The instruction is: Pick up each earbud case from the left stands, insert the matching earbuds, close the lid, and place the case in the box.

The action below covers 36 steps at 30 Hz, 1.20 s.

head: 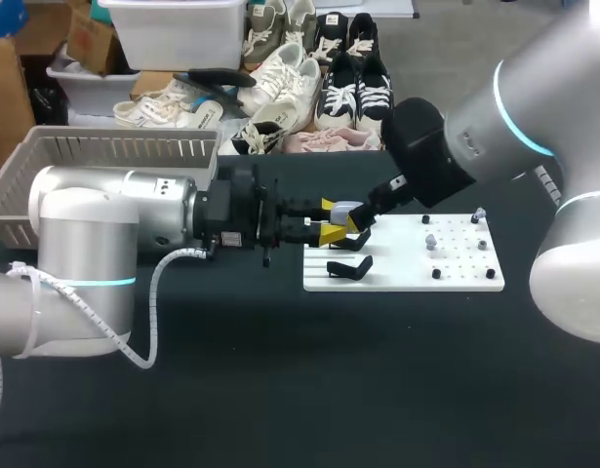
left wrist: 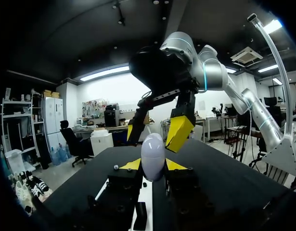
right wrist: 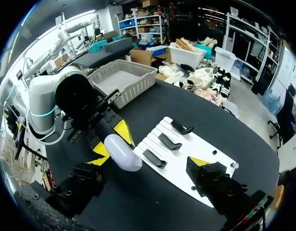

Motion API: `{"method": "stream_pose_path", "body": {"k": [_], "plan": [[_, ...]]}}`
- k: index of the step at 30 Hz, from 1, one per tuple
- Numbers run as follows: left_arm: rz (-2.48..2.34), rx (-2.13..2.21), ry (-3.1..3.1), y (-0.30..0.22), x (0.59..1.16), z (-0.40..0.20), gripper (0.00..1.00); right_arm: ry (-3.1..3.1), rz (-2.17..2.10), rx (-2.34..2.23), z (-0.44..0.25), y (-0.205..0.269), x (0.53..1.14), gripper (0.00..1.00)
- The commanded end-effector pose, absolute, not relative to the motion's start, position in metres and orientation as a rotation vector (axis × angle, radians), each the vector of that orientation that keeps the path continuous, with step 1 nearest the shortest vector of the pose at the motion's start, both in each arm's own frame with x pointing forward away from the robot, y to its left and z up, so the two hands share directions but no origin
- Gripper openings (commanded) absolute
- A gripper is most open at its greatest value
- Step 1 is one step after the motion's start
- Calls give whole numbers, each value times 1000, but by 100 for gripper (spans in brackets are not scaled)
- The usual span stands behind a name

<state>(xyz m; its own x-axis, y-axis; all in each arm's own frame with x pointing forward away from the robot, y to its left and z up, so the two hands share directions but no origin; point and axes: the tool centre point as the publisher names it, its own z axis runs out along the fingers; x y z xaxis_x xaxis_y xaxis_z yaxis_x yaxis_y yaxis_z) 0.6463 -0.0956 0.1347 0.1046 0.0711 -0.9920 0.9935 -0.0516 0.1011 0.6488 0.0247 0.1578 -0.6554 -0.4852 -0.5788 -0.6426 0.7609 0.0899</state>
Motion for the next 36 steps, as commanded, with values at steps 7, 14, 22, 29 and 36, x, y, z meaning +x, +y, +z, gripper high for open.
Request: {"method": "stream_pose_path", "body": {"k": [7, 14, 22, 29, 36], "plan": [[-1131, 1344, 1160, -96, 647, 134, 0, 2420, 336, -809, 157, 27, 650, 100], [-1131, 1344, 1160, -96, 647, 134, 0, 2420, 352, -798, 161, 26, 651, 100], [-1131, 1344, 1160, -96, 647, 134, 0, 2406, 363, -789, 174, 24, 656, 100], [-1131, 1344, 1160, -96, 647, 134, 0, 2387, 205, -745, 198, -2, 662, 100], [-1131, 1344, 1160, -96, 647, 134, 0, 2448, -92, -677, 205, -41, 676, 100]]}}
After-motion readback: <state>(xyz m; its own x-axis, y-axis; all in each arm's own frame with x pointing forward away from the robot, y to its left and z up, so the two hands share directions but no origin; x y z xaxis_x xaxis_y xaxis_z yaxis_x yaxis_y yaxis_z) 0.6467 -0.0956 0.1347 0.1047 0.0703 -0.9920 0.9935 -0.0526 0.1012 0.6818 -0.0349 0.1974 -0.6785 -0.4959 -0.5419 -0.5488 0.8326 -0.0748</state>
